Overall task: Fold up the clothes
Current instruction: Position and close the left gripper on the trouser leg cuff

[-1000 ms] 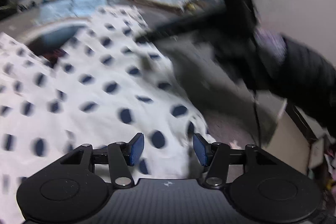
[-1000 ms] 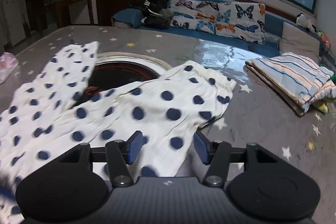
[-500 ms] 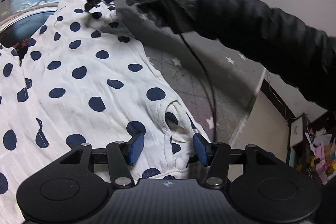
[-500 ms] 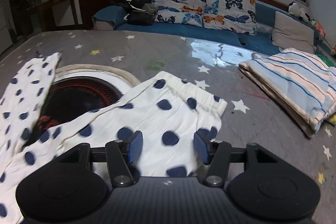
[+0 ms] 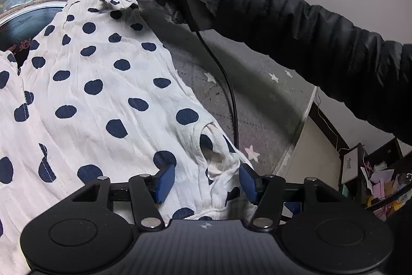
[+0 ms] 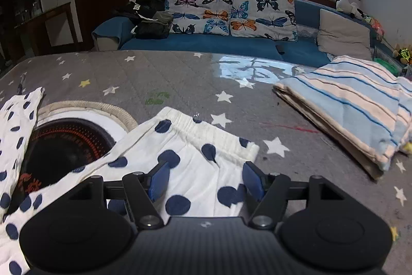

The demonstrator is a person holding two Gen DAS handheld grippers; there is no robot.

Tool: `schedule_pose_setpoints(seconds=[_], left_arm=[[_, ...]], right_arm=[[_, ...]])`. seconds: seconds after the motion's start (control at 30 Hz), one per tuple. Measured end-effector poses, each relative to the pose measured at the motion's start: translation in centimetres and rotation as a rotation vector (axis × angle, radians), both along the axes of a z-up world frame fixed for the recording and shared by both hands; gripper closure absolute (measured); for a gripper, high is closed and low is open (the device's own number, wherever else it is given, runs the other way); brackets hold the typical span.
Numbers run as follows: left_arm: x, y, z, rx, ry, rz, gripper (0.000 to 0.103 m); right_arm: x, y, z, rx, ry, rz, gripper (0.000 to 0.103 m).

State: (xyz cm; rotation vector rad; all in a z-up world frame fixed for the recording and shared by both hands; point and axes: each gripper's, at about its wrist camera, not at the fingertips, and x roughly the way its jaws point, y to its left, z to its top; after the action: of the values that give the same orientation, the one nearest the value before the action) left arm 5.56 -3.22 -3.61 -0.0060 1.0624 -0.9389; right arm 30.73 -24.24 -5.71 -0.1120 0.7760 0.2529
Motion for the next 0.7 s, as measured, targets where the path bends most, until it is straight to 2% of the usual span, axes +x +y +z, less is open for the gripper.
schedule_pose_setpoints(seconds=[0.43, 0.6, 0.7], left_arm=[[-0.7, 0.9, 0.6, 0.022, -0.087, 0.088, 0.023], [-1.0, 1.1, 1.0, 0.031, -0.112, 0.097, 0.015], [-1.4, 1.0, 1.3, 0.036, -0.131, 0.096, 0.010]], right_arm=[[-5.1, -0.5, 1.8, -0.037, -0.078, 0.009, 0.014], [-6.8, -0.6, 1.6, -0.052, -0.091, -0.002, 0.001], [-7.8, -0.9, 1.3, -0.048, -0.080, -0.011, 0.000]])
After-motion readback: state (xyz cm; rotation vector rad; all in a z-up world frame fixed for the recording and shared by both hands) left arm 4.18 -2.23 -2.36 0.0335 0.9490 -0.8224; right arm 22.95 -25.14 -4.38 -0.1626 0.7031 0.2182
